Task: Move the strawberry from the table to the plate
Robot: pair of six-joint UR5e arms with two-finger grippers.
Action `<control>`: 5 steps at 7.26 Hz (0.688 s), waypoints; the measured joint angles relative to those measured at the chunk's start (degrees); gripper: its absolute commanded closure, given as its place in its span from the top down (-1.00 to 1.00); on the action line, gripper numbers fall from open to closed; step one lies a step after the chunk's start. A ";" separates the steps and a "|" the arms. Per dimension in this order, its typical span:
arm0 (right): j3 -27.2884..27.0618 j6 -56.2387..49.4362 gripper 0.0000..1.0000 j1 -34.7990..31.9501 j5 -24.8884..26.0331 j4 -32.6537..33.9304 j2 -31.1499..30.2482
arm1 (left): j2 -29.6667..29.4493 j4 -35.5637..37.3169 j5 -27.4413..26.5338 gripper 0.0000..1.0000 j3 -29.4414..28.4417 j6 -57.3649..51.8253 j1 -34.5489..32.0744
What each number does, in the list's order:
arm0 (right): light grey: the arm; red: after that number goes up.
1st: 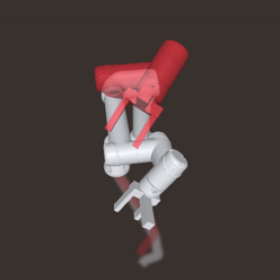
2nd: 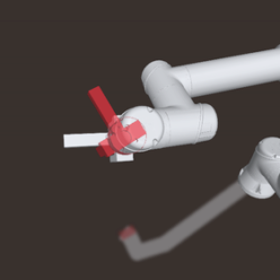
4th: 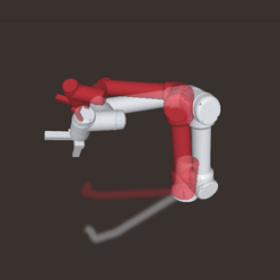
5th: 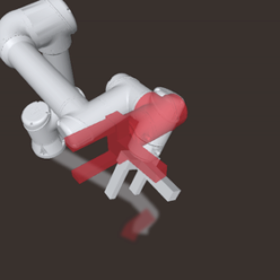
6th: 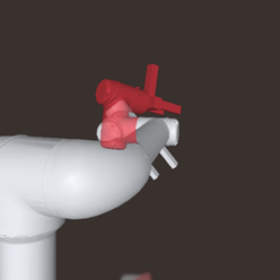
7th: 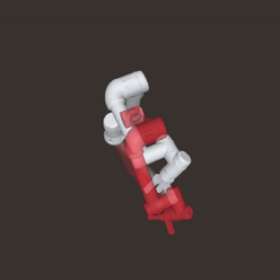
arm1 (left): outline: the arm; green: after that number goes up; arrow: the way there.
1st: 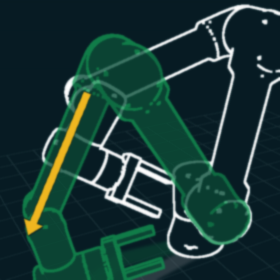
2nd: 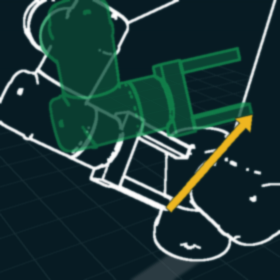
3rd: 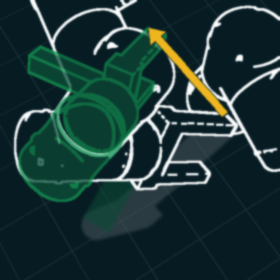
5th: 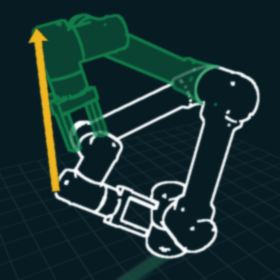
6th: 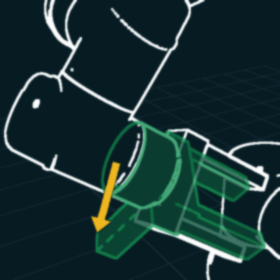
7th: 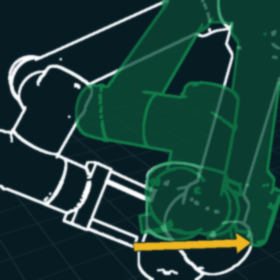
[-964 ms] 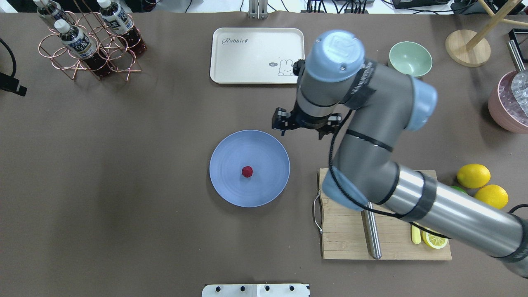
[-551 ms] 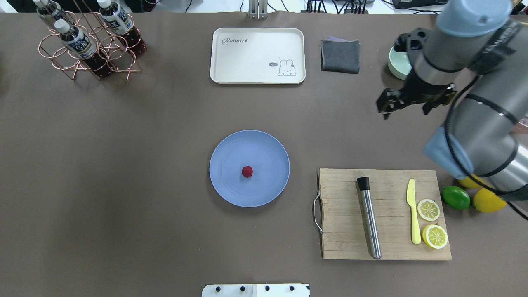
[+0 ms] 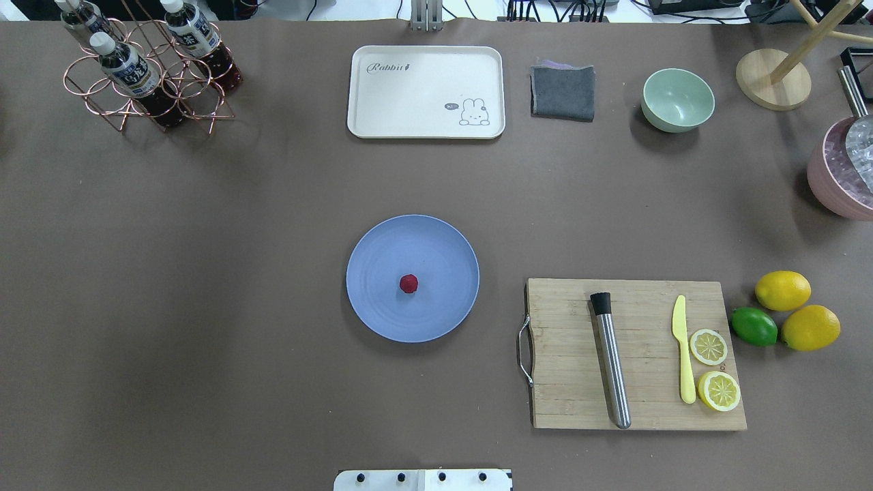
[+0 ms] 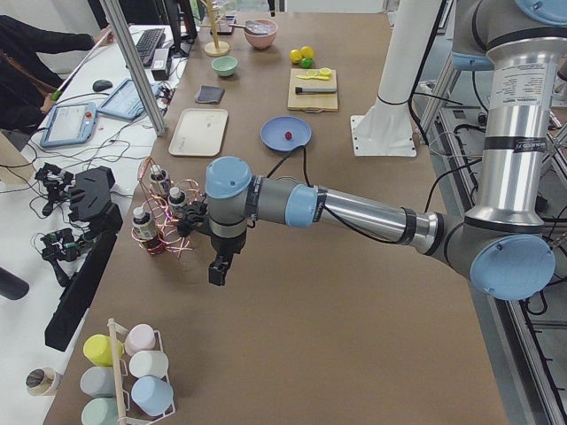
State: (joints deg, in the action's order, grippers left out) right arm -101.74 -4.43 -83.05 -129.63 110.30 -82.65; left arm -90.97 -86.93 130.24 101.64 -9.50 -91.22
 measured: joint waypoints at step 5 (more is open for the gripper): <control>5.78 -7.11 1.00 -7.68 -1.00 -5.63 -4.37 | 0.70 -0.50 0.19 0.96 -2.63 -0.40 -0.27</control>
State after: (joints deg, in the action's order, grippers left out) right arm -95.96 -11.55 -90.73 -130.63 104.67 -87.02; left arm -90.27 -87.42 130.42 99.00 -9.90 -91.49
